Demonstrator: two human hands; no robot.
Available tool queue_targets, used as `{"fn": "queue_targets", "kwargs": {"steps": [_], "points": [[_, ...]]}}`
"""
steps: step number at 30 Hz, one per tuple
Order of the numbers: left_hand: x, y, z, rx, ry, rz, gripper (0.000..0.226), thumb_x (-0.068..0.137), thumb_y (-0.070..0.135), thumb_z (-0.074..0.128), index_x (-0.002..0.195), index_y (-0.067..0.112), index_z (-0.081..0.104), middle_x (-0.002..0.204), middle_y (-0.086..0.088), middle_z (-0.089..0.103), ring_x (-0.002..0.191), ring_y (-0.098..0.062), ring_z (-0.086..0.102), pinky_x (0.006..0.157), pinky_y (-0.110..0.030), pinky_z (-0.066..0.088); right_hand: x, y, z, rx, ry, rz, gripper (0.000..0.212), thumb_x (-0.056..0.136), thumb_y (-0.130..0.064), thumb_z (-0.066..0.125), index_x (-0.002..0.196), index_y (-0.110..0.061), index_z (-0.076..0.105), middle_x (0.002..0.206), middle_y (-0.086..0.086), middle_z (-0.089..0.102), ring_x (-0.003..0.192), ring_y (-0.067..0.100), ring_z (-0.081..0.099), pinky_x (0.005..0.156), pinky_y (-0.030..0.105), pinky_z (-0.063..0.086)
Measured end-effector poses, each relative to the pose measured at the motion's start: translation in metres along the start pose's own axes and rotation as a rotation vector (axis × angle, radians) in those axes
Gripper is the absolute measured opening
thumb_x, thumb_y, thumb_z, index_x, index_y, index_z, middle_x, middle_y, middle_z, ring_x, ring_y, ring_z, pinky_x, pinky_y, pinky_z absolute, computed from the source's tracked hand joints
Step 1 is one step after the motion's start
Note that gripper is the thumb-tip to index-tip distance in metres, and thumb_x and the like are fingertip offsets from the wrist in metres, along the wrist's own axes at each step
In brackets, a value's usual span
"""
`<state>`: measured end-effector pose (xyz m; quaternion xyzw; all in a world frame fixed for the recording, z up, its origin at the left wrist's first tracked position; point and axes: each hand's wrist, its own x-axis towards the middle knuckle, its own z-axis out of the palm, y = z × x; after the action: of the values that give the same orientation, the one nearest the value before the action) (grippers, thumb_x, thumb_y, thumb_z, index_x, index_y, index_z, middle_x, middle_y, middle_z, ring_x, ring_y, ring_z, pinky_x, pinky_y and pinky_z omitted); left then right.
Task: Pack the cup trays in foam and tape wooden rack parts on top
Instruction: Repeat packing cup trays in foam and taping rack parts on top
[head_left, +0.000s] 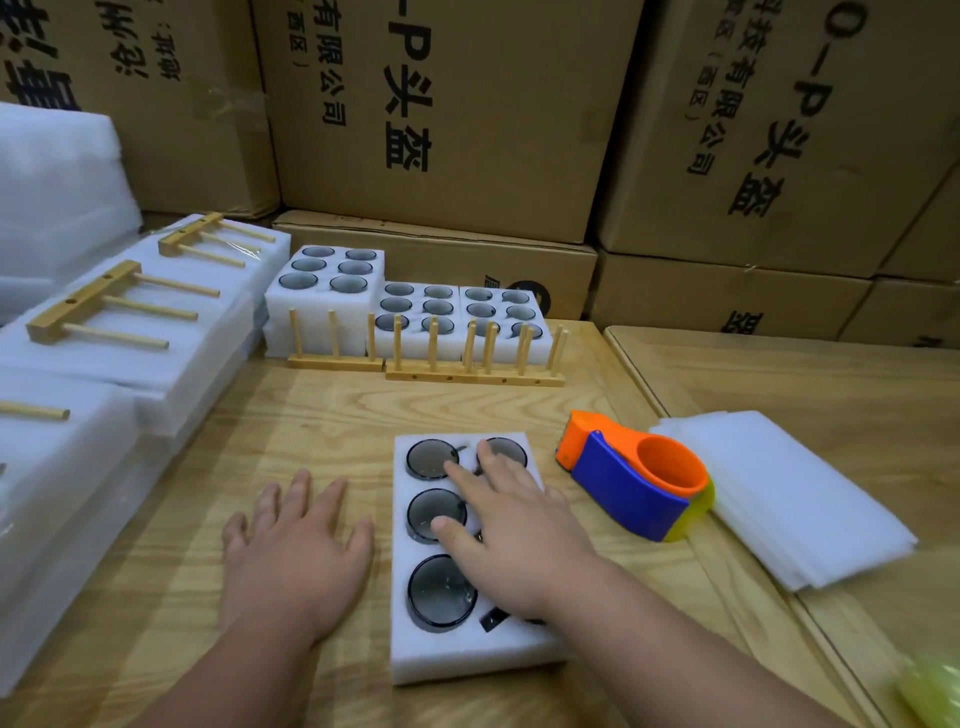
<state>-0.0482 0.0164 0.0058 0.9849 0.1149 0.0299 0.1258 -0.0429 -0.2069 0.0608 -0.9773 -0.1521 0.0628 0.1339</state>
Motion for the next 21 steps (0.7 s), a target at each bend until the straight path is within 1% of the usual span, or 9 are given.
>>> {"fn": "queue_targets", "kwargs": {"steps": [3, 5, 8, 11, 14, 16, 18, 19, 21], "points": [[0.001, -0.001, 0.000, 0.002, -0.001, 0.008, 0.071, 0.092, 0.072, 0.021, 0.157, 0.046, 0.020, 0.170, 0.010, 0.008, 0.156, -0.020, 0.008, 0.123, -0.048, 0.009, -0.015, 0.005, -0.008, 0.142, 0.055, -0.035, 0.065, 0.097, -0.061, 0.042, 0.156, -0.038, 0.030, 0.170, -0.009, 0.010, 0.156, 0.008, 0.002, 0.126, 0.044, 0.009], [0.002, -0.001, -0.001, 0.001, -0.005, 0.015, 0.071, 0.091, 0.073, 0.021, 0.157, 0.046, 0.020, 0.170, 0.009, 0.009, 0.156, -0.020, 0.009, 0.123, -0.048, 0.010, -0.029, 0.013, -0.016, 0.239, 0.153, -0.072, 0.054, 0.097, -0.051, 0.052, 0.148, -0.035, 0.047, 0.164, -0.011, 0.031, 0.151, 0.007, 0.022, 0.123, 0.034, 0.021], [0.003, -0.001, -0.001, 0.002, -0.007, 0.025, 0.071, 0.091, 0.073, 0.020, 0.157, 0.046, 0.019, 0.170, 0.009, 0.009, 0.156, -0.021, 0.010, 0.123, -0.048, 0.011, -0.048, 0.032, -0.037, 0.320, 0.324, -0.040, 0.037, 0.091, -0.050, 0.051, 0.121, -0.035, 0.067, 0.124, -0.022, 0.064, 0.116, -0.001, 0.056, 0.098, 0.025, 0.047], [0.003, -0.001, -0.002, 0.002, -0.011, 0.031, 0.070, 0.092, 0.074, 0.021, 0.157, 0.047, 0.019, 0.170, 0.009, 0.009, 0.156, -0.021, 0.010, 0.123, -0.048, 0.011, -0.055, 0.063, -0.067, 0.405, 0.486, 0.097, 0.023, 0.088, -0.047, 0.049, 0.084, -0.037, 0.069, 0.075, -0.019, 0.069, 0.072, 0.003, 0.064, 0.066, 0.032, 0.051], [0.003, -0.001, -0.002, 0.003, -0.011, 0.035, 0.069, 0.092, 0.074, 0.020, 0.156, 0.049, 0.018, 0.170, 0.010, 0.009, 0.156, -0.021, 0.010, 0.122, -0.047, 0.012, -0.049, 0.116, -0.100, 0.413, 0.681, 0.277, 0.026, 0.088, -0.041, 0.052, 0.072, -0.028, 0.069, 0.067, -0.010, 0.070, 0.068, 0.013, 0.066, 0.061, 0.032, 0.049], [0.004, -0.001, -0.002, -0.007, -0.014, 0.031, 0.069, 0.092, 0.074, 0.021, 0.156, 0.049, 0.018, 0.170, 0.010, 0.009, 0.156, -0.020, 0.010, 0.122, -0.047, 0.011, -0.045, 0.159, -0.116, 0.385, 0.742, 0.431, 0.022, 0.090, -0.035, 0.056, 0.081, -0.023, 0.073, 0.073, -0.006, 0.072, 0.076, 0.022, 0.066, 0.064, 0.031, 0.045], [0.004, 0.000, -0.003, -0.017, -0.014, 0.025, 0.069, 0.092, 0.074, 0.022, 0.156, 0.049, 0.018, 0.170, 0.010, 0.009, 0.156, -0.019, 0.010, 0.122, -0.047, 0.010, -0.043, 0.204, -0.124, 0.288, 0.687, 0.608, 0.025, 0.094, -0.032, 0.060, 0.107, -0.015, 0.072, 0.103, 0.007, 0.074, 0.095, 0.029, 0.064, 0.076, 0.033, 0.045], [0.004, 0.000, -0.003, -0.019, -0.013, 0.021, 0.069, 0.092, 0.074, 0.022, 0.156, 0.049, 0.019, 0.170, 0.010, 0.009, 0.156, -0.019, 0.010, 0.122, -0.047, 0.010, -0.045, 0.225, -0.126, 0.237, 0.596, 0.694, 0.040, 0.094, -0.038, 0.063, 0.124, -0.012, 0.066, 0.122, 0.012, 0.069, 0.109, 0.033, 0.062, 0.085, 0.036, 0.047], [0.003, 0.000, -0.003, -0.023, -0.015, 0.018, 0.069, 0.092, 0.074, 0.022, 0.156, 0.049, 0.018, 0.170, 0.010, 0.009, 0.156, -0.019, 0.009, 0.122, -0.047, 0.010, -0.050, 0.255, -0.127, 0.175, 0.369, 0.869, 0.085, 0.085, -0.060, 0.070, 0.149, -0.010, 0.045, 0.152, 0.014, 0.048, 0.136, 0.037, 0.047, 0.105, 0.045, 0.044]]}}
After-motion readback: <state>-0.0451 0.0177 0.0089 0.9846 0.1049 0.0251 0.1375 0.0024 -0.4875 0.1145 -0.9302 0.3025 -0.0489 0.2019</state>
